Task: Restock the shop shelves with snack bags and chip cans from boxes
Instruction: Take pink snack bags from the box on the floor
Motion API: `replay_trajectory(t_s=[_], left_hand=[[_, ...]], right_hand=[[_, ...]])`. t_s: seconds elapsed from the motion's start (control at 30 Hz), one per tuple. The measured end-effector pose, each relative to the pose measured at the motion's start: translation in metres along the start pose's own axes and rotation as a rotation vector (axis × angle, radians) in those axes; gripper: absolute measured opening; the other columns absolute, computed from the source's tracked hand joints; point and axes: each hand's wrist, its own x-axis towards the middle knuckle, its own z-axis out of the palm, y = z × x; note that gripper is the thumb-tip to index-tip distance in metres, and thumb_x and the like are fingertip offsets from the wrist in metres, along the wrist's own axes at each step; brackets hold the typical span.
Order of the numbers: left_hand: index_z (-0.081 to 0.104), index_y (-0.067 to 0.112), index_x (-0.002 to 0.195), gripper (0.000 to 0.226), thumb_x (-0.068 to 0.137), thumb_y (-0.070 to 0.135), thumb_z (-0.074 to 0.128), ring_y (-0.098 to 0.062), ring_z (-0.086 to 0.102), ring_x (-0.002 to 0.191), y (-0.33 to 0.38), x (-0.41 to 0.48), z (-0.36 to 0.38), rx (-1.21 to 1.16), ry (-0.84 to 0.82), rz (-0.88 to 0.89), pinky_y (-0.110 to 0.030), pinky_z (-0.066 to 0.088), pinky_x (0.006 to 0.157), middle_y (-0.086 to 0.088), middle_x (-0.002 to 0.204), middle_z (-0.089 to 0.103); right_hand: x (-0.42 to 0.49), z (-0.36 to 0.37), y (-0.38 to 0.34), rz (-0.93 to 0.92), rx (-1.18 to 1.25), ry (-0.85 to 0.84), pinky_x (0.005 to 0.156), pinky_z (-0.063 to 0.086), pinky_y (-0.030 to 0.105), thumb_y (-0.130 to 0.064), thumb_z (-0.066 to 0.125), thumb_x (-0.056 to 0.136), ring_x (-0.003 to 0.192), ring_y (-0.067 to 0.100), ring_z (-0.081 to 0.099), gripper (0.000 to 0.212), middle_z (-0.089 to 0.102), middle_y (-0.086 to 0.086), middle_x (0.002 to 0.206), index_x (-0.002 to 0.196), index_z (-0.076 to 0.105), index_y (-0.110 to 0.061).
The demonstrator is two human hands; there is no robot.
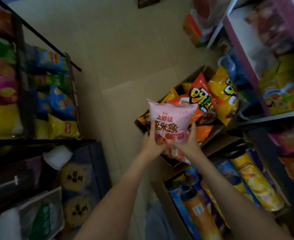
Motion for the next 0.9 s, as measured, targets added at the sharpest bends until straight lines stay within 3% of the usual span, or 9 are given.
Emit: replay_trajectory(t_s=[0.07,0.13,0.23,0.3,0.4,0.53,0.7,0.8,0.9], left_hand=[[0.007,0.024,0.156,0.113,0.07,0.027,0.081,-0.031,0.043,0.135,-0.007,0.009,0.009,-0.016,0.017,0.053,-0.039,0.043,0.107,-0.018,0.148,0.037],[-0.002,0.046,0.151,0.113,0.068,0.045,0.074,-0.029,0.05,0.129,-0.017,0.011,0.018,-0.043,0.054,0.095,-0.039,0.047,0.104,-0.019,0.144,0.042],[-0.006,0.061,0.145,0.108,0.07,0.056,0.073,-0.027,0.047,0.127,-0.013,-0.009,0.019,-0.009,0.011,0.119,-0.041,0.045,0.105,-0.014,0.136,0.043],[-0.005,0.06,0.142,0.103,0.079,0.045,0.076,-0.019,0.041,0.118,0.003,-0.028,0.018,0.025,-0.017,0.114,-0.026,0.037,0.101,-0.008,0.126,0.036],[-0.001,0.061,0.138,0.095,0.084,0.039,0.073,-0.015,0.036,0.113,0.022,-0.058,0.024,0.061,-0.07,0.179,-0.019,0.029,0.094,-0.004,0.12,0.031],[0.005,0.066,0.134,0.086,0.086,0.041,0.071,-0.01,0.033,0.12,0.054,-0.116,0.05,0.106,-0.122,0.263,-0.018,0.026,0.099,-0.001,0.137,0.028],[0.014,0.078,0.128,0.096,0.057,0.063,0.077,-0.022,0.045,0.129,0.078,-0.203,0.109,0.037,-0.141,0.331,-0.044,0.045,0.106,0.013,0.134,0.03],[0.016,0.07,0.135,0.102,0.056,0.062,0.081,-0.016,0.051,0.125,0.083,-0.26,0.158,0.054,-0.219,0.345,-0.039,0.05,0.1,0.002,0.14,0.039],[0.012,0.038,0.151,0.103,0.077,0.027,0.082,0.0,0.055,0.119,0.081,-0.325,0.215,0.013,-0.328,0.386,-0.023,0.051,0.09,0.001,0.148,0.04]], right_hand=[[0.007,0.005,0.01,-0.022,0.045,-0.009,0.109,0.04,0.043,-0.037,0.091,0.052,0.137,0.017,0.037,0.136,0.027,-0.003,0.152,0.153,0.0,-0.026],[0.01,0.003,0.019,-0.042,0.049,0.003,0.108,0.041,0.049,-0.048,0.088,0.047,0.137,0.019,0.038,0.136,0.03,0.002,0.152,0.152,0.006,-0.028],[0.0,-0.009,0.02,-0.064,0.06,0.004,0.105,0.044,0.05,-0.043,0.089,0.051,0.136,0.015,0.04,0.128,0.032,-0.001,0.152,0.152,0.01,-0.031],[-0.016,-0.023,0.012,-0.08,0.072,0.011,0.105,0.044,0.05,-0.04,0.091,0.056,0.137,0.014,0.039,0.125,0.029,-0.005,0.153,0.15,0.009,-0.038],[-0.049,-0.051,0.002,-0.073,0.107,0.022,0.106,0.044,0.041,-0.013,0.084,0.072,0.134,0.009,0.04,0.117,0.026,-0.012,0.15,0.149,0.0,-0.041],[-0.112,-0.107,0.007,-0.078,0.172,0.055,0.103,0.047,0.038,-0.023,0.084,0.072,0.135,0.01,0.04,0.119,0.023,-0.012,0.156,0.147,-0.004,-0.048],[-0.22,-0.191,0.022,-0.068,0.28,0.097,0.065,0.051,0.009,-0.011,0.076,0.079,0.109,-0.008,0.049,0.115,0.026,-0.021,0.139,0.151,-0.009,-0.038],[-0.291,-0.238,0.05,-0.079,0.282,0.09,0.063,0.053,0.014,-0.017,0.078,0.077,0.101,-0.012,0.049,0.116,0.029,-0.018,0.143,0.151,-0.008,-0.043],[-0.366,-0.278,0.081,-0.094,0.311,0.108,0.075,0.057,0.024,-0.017,0.079,0.077,0.121,0.009,0.054,0.115,0.031,-0.009,0.152,0.149,-0.006,-0.046]])
